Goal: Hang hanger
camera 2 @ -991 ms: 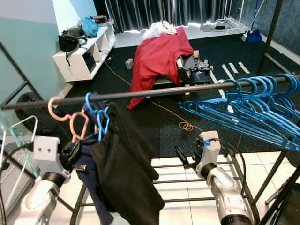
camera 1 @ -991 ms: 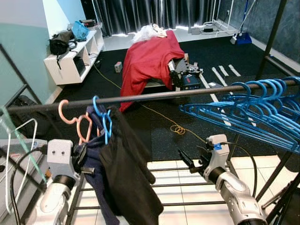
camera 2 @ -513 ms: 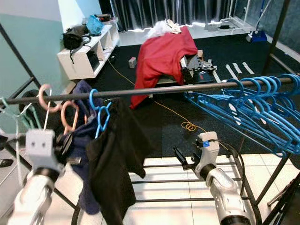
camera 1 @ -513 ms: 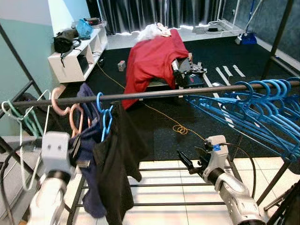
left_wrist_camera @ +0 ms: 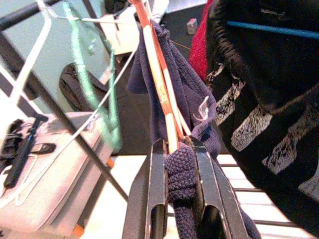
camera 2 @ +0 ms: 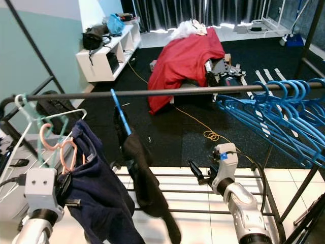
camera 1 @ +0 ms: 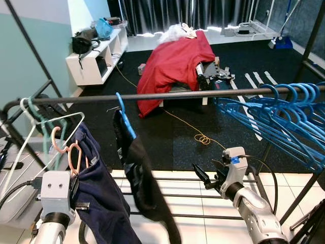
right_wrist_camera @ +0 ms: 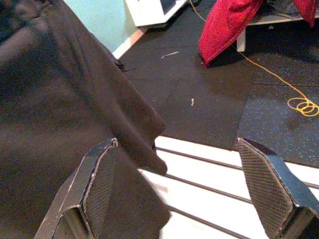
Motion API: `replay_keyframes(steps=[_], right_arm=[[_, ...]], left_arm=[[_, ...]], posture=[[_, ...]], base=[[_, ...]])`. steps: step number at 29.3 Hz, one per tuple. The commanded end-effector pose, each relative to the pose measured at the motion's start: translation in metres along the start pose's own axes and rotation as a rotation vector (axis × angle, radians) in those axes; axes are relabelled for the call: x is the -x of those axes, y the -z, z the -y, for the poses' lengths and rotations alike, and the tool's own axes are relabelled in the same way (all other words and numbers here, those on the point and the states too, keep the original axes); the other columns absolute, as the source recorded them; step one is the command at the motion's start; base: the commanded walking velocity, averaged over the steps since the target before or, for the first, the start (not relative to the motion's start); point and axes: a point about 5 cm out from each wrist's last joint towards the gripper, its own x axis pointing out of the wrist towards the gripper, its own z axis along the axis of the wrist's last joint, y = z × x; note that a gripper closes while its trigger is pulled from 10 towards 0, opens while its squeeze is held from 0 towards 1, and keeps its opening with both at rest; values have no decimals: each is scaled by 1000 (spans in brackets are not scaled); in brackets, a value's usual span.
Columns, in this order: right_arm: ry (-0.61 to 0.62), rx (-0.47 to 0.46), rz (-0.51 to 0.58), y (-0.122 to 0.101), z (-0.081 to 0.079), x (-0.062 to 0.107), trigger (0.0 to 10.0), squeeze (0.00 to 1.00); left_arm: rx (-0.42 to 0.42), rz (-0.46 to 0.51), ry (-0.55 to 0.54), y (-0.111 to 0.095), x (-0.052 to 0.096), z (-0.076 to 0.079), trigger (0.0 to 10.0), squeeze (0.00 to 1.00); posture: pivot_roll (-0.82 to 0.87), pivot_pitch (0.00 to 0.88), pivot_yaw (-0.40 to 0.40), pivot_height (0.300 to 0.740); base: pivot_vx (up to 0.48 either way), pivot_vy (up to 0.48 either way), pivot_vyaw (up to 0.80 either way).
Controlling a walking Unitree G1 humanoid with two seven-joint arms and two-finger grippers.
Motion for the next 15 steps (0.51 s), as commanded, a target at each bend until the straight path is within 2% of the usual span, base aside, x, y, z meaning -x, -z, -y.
replay_keyframes(steps=[1, 4, 6, 12, 15], right_arm=[[-14, -3, -11, 1, -3, -2, 10000, 0], [-12, 0, -9, 0, -3, -2, 10000, 0], [-12, 1, -6, -1, -4, -2, 10000, 0], [-11, 2, -3, -1, -4, -3, 10000, 0], [-12, 1, -3, -1, -4, -3, 10000, 0]], left_arm=[[-21, 5, -21, 0, 1, -4, 10000, 0], [-14, -8, -29, 4, -3, -6, 10000, 0], [-1, -13, -7, 4, -7, 0, 10000, 0], [16, -14, 33, 3, -9, 9, 10000, 0], [43, -30, 154, 3, -9, 24, 10000, 0]], posture=[[-100, 0, 78, 731], [-105, 0, 80, 731], [-105, 0, 80, 731], [-105, 0, 80, 731], [-102, 0, 78, 731]], base=[[-371, 0, 0], [-370, 0, 0], [-368, 0, 0], [-355, 0, 0], [0, 0, 0]])
